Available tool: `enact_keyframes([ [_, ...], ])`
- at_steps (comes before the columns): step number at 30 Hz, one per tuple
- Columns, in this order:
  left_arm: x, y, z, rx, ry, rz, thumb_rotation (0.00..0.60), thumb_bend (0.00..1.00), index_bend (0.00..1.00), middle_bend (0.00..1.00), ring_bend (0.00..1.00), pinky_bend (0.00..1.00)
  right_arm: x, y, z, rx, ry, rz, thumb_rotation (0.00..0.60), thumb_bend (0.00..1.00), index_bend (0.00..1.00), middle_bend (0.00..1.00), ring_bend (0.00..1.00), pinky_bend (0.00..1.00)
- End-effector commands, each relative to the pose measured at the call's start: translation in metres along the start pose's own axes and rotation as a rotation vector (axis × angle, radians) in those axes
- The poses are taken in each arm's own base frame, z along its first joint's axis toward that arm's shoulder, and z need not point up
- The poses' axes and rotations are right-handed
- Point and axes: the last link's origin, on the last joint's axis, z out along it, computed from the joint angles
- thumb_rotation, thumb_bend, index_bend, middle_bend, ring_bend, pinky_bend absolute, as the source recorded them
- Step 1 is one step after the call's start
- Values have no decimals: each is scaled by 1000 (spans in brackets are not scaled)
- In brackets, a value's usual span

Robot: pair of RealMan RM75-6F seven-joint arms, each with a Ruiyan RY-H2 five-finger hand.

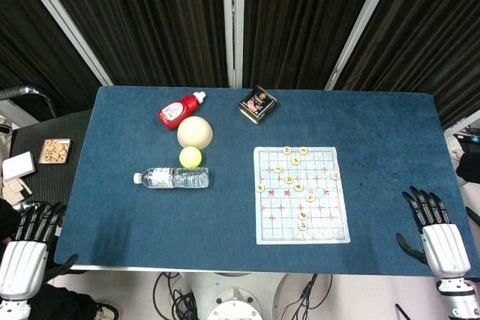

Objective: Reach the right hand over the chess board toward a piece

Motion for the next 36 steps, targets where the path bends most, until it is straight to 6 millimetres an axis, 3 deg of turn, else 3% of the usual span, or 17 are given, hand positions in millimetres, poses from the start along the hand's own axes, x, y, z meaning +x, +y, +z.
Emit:
enact_keyframes([
  [1, 0, 0, 0, 1, -1, 0, 600, 123, 84, 77, 0, 0, 0, 0, 0, -1, -1, 0, 600, 211, 0, 0, 0, 0],
  [15, 1, -3, 1, 1, 4, -6, 600, 123, 84, 77, 0, 0, -4, -2, 11, 7, -7, -7, 600, 212, 0, 0, 0, 0],
  [24, -1, -7, -2, 11, 6, -14, 600, 123, 84, 77, 0, 0, -3, -18, 51, 64, -11, -61, 600, 212, 0, 0, 0, 0],
  [32, 2, -6, -9, 10, 15, -6, 600, 123, 84, 77, 0, 0, -12, -37, 102, 130, -47, -111, 600, 216, 0, 0, 0, 0],
  [36, 2, -5, -11, 16, 15, -4, 600, 123, 84, 77, 0, 0, -21, -47, 121, 133, -67, -139, 600, 216, 64, 0, 0, 0],
])
